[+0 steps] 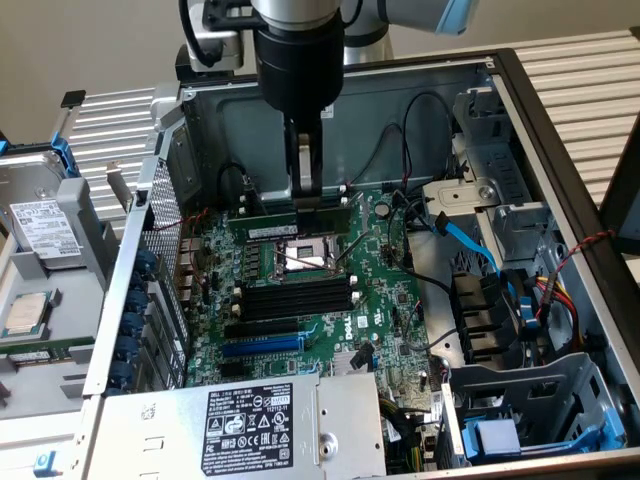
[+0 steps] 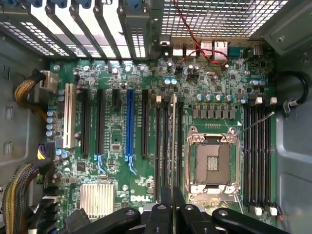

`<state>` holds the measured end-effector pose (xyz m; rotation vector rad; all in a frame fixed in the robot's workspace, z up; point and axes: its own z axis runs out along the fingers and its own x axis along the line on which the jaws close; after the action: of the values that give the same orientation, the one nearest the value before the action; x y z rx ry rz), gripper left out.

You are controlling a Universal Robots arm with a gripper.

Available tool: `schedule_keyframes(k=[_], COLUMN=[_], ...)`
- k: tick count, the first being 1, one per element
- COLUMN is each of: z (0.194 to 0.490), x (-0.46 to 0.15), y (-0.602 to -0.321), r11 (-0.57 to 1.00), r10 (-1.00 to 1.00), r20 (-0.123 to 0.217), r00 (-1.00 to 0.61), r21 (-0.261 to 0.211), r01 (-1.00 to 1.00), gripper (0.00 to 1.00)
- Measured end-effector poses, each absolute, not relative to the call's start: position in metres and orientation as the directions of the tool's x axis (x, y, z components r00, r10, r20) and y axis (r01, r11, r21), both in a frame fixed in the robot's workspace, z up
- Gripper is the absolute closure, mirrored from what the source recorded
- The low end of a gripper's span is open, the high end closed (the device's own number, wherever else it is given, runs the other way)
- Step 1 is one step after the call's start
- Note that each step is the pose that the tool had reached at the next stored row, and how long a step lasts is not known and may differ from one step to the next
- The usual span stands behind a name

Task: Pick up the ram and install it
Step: 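Insert the ram into the slot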

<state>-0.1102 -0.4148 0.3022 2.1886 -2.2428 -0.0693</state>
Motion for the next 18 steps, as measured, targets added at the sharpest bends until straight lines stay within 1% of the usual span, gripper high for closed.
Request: schedule_keyframes(k=[18], z=[0.274], x=[-0.112], y=[-0.416], r11=[0.02], r10=[-0.999], r20=[-0.026], r00=[-0.021], r21=[0.036], r01=[-0.999], gripper=[0.87])
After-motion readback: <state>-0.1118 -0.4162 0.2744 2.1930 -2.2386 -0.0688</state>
